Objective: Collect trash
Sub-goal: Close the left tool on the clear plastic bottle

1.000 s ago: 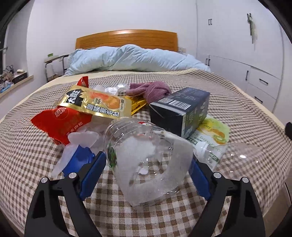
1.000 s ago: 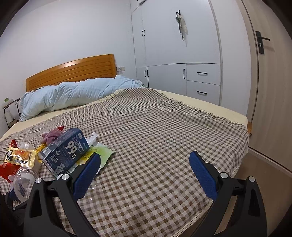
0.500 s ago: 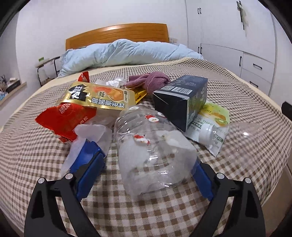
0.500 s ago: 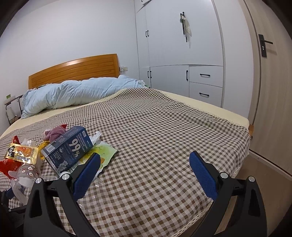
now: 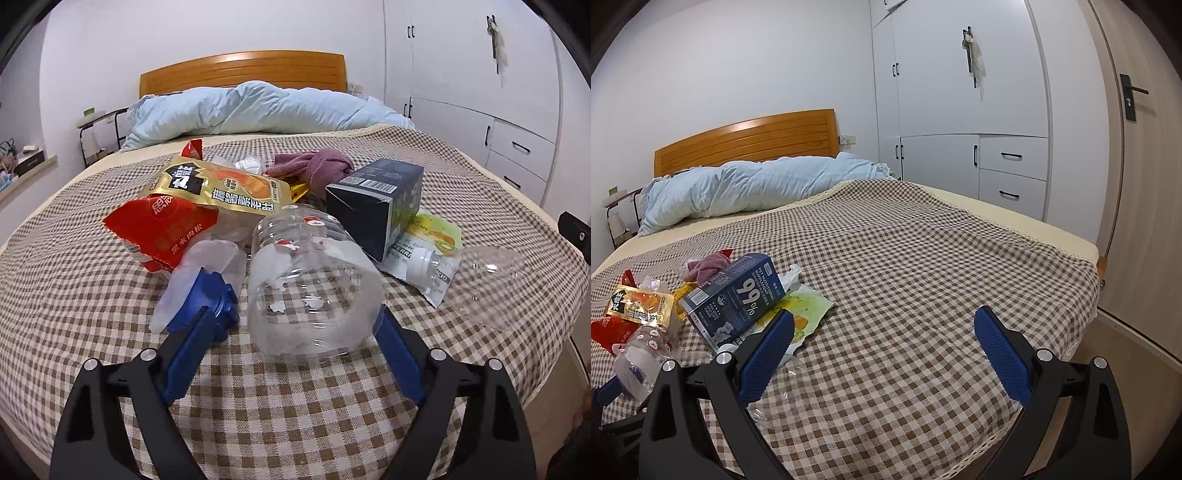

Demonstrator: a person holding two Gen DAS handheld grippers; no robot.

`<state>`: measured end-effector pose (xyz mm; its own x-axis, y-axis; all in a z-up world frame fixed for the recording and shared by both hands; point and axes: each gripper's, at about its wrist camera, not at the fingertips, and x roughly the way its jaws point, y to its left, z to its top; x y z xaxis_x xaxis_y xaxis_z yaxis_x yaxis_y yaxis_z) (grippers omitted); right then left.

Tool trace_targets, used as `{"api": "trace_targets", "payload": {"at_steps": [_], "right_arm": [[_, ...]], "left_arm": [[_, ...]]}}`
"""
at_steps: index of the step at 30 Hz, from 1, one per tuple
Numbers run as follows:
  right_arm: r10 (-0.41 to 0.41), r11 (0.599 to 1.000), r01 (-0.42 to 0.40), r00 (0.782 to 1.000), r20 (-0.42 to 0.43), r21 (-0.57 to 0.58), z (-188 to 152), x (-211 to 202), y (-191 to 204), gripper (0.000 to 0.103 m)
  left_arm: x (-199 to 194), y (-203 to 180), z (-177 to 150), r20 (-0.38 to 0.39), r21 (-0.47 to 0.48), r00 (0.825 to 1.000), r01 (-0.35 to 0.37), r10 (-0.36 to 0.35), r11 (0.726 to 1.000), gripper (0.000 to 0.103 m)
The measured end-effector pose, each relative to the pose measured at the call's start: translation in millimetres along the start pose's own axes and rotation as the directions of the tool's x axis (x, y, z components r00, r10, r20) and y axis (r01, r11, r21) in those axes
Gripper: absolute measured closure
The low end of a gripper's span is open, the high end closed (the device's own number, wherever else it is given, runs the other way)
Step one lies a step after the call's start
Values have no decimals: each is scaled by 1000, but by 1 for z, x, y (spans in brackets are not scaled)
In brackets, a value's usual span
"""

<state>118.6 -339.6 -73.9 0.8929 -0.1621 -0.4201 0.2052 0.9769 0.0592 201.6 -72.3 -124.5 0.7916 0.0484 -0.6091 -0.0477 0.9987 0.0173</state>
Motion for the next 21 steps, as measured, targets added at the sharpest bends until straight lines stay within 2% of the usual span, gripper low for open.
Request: {"api": "trace_targets", "payload": {"at_steps": [3,5,6,12,21], "right_arm": [[2,1000,-2,1000,-3,-4,-1,0,1,9],[3,1000,-3,1000,-3,-9,-1,1,3,9],[4,1000,-4,1000,-2,-12,-1,0,4,9],[4,999,-4,1000,-4,-32,-4,0,10,9],[1,998,-1,1000,6,-56,-7,-1,18,9]], "left_arm": [[-4,1,0,10,1,1000,6,-6,1000,27],[-7,1,0,23,13,1000,13,-13,1000,40],[-8,2,0,28,19,999,17,-17,1000,43],[-10,5,1,31,18,998,48,-48,999,44],[-24,17,8,87,-5,992,88,-88,996,44]]}}
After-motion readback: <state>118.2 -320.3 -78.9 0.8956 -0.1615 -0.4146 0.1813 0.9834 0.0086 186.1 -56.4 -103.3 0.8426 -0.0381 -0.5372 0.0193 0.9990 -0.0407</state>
